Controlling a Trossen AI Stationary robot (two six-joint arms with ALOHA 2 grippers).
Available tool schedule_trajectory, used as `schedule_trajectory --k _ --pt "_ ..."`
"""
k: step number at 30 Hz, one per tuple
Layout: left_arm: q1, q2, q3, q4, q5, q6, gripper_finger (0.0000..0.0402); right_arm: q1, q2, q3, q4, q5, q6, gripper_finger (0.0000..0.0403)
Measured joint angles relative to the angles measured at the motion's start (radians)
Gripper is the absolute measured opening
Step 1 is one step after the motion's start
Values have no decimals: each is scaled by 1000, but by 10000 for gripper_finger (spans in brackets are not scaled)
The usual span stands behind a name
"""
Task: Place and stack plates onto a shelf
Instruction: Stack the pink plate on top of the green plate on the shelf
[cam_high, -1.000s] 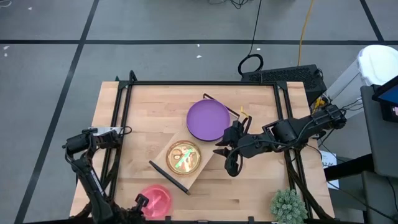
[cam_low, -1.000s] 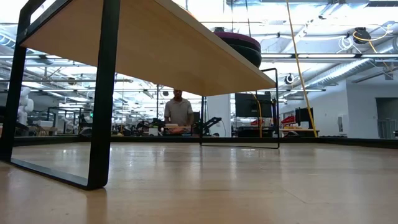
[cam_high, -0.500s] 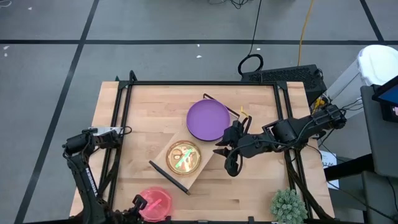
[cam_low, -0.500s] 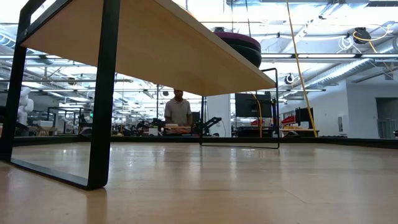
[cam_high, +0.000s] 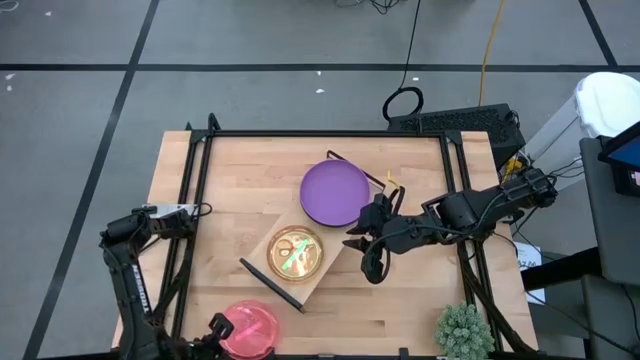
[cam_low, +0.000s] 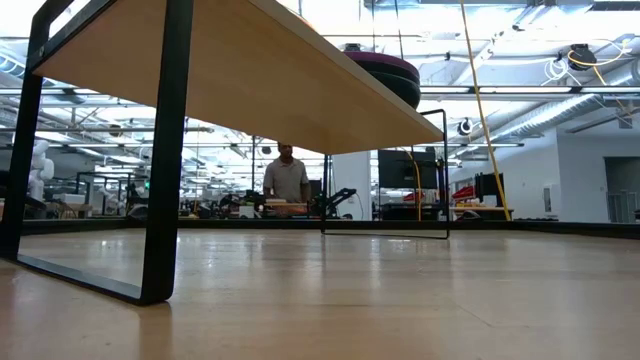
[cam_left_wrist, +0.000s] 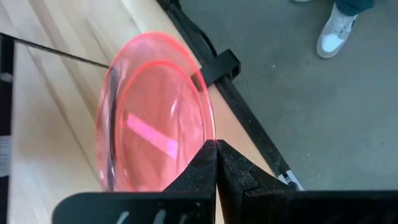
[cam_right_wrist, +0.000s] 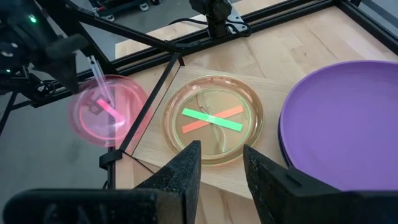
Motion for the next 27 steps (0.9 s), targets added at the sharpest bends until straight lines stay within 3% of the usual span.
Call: schedule_trajectory --k 16,27 --pt "34 0 275 -72 -7 169 0 5 0 0 -52 -4 2 105" --pt "114 0 366 -174 -10 329 0 5 0 0 -74 -9 13 105"
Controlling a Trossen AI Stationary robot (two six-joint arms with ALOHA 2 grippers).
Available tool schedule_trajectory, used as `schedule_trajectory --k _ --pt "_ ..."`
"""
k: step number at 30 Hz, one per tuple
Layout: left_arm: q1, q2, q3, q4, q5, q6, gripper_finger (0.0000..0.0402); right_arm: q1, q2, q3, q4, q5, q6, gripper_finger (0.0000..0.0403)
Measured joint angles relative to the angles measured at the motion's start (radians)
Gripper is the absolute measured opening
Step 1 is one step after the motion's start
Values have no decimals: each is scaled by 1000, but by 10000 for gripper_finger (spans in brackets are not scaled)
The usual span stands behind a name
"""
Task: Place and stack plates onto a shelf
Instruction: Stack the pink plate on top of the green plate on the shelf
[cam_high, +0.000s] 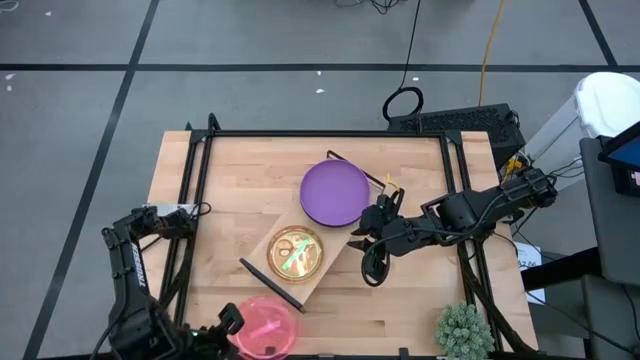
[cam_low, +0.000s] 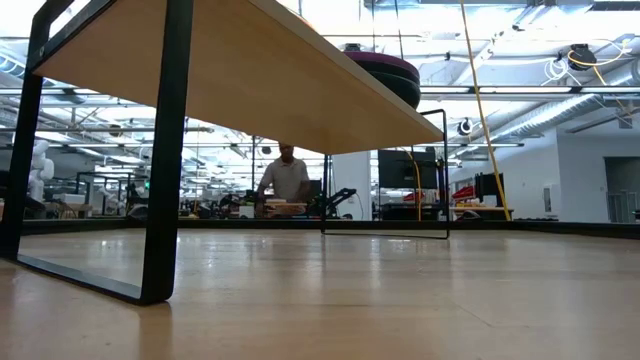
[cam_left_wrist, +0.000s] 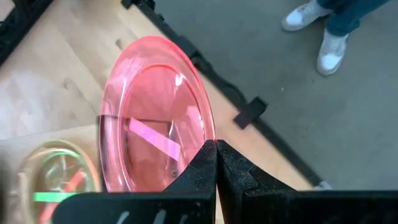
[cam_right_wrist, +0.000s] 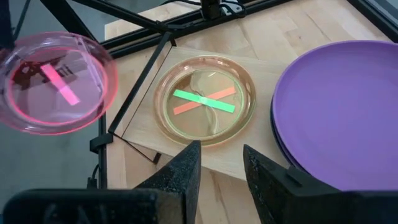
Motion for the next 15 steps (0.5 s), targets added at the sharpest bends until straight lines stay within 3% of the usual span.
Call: schedule_trajectory --k 15 --pt "172 -20 33 -78 -108 155 0 0 -10 0 -4 -59 46 105"
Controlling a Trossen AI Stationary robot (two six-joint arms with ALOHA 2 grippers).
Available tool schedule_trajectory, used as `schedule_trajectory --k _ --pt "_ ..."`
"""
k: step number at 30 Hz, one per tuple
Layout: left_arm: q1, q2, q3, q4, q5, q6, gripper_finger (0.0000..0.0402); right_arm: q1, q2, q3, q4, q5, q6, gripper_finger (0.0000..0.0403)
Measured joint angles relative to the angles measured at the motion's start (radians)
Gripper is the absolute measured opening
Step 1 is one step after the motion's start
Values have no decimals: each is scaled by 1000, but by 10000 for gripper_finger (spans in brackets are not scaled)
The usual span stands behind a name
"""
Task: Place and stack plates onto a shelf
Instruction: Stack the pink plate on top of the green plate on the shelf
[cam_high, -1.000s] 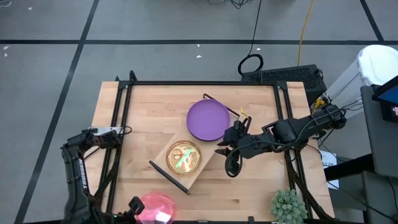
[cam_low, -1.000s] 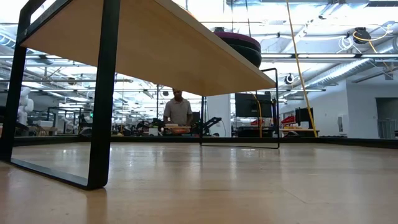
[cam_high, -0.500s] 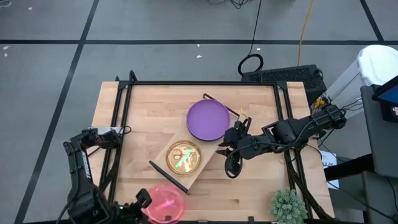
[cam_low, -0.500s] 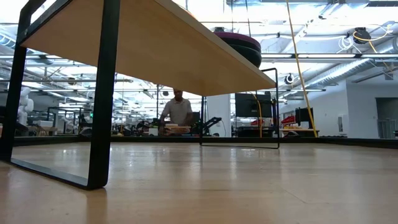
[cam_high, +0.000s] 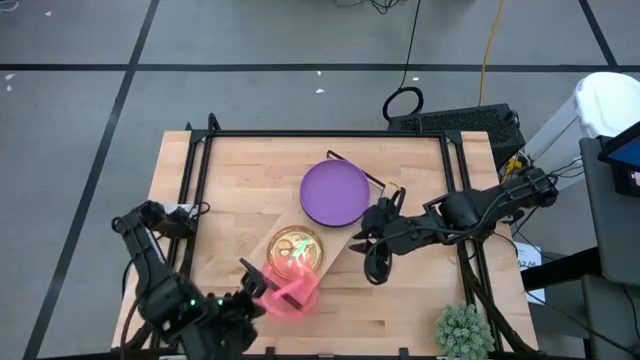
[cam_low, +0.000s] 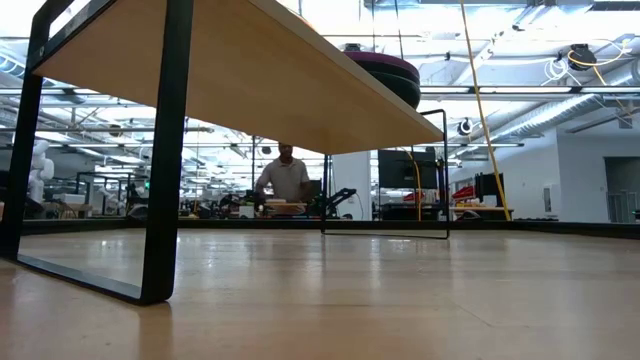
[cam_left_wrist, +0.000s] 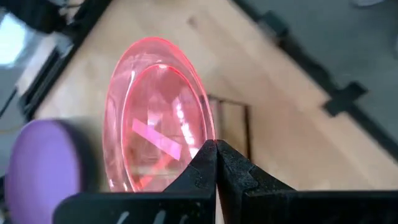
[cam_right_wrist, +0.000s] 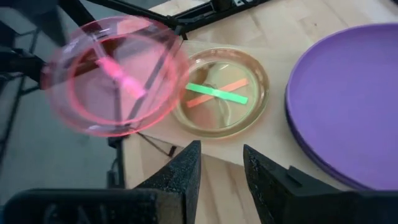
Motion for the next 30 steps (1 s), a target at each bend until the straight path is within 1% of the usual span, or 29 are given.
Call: schedule_trajectory --k 4,9,14,17,22,30 --pt "65 -25 0 -37 -27 -1 0 0 -37 0 -9 -5 34 105" --pt "148 -39 0 -64 -33 -27 0 0 -94 0 -12 45 48 105" --pt "197 -38 -26 -53 -18 -33 0 0 -152 1 -12 94 48 105" --pt "206 -37 -59 -25 5 -65 0 0 -179 1 -12 96 49 105" --pt "187 -37 -110 -2 7 -127 0 0 -209 1 -13 95 55 105" --pt "169 -37 -184 35 9 -212 0 0 -216 1 -21 92 44 105"
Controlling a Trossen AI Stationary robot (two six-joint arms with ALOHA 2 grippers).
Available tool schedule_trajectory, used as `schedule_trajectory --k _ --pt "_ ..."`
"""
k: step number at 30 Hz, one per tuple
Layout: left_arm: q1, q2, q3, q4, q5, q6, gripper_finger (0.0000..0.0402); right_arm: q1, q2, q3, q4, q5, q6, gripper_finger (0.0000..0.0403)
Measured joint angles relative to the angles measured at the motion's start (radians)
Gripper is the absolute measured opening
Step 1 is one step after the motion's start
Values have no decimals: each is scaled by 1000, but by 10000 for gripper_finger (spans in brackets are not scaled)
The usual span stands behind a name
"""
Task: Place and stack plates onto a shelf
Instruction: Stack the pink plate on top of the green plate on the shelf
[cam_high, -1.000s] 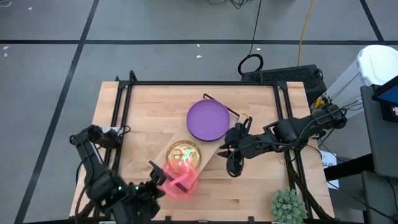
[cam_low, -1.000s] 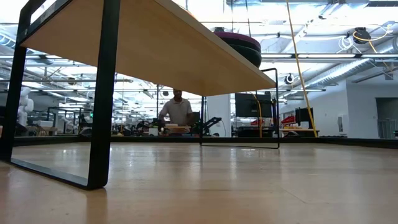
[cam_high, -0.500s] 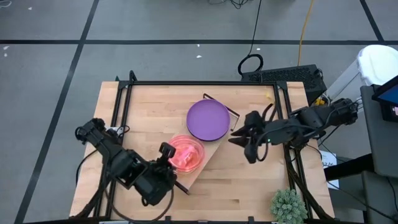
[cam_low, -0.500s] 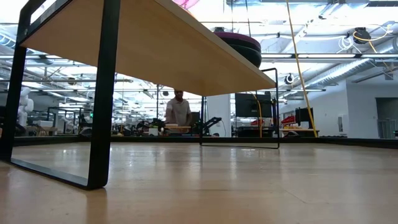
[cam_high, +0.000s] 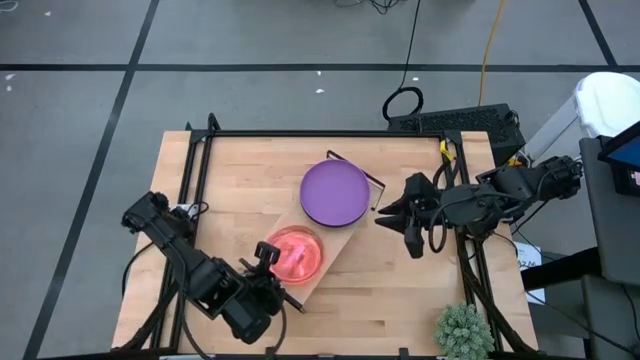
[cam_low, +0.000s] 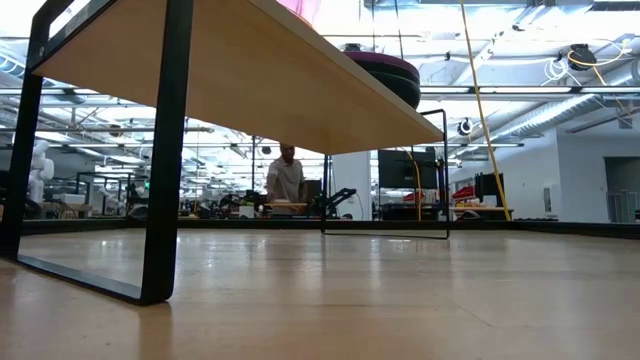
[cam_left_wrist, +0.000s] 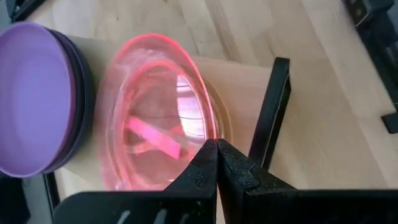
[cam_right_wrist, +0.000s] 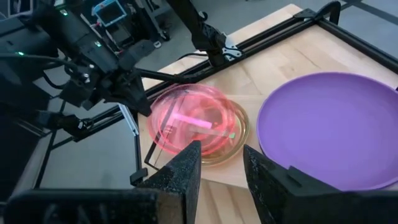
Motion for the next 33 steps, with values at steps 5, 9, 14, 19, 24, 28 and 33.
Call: schedule_trajectory --k 5,9,14,19,24,28,33 --pt "2 0 -31 1 -1 -8 0 0 0 0 1 0 -23 105" --pt "14 0 -51 18 -1 -11 0 0 0 0 2 -1 -44 105" --pt "27 0 -89 54 -4 -12 0 0 0 0 2 -1 -73 105" --pt "35 0 -114 56 -4 -13 0 0 0 0 2 -4 -81 105" --pt "35 0 -130 60 -4 -29 1 0 0 0 2 -5 -102 105" --pt "35 0 -154 97 -2 -27 8 0 0 0 2 -5 -117 105" --pt "35 0 -165 132 -2 -73 40 0 0 0 2 -5 -129 105"
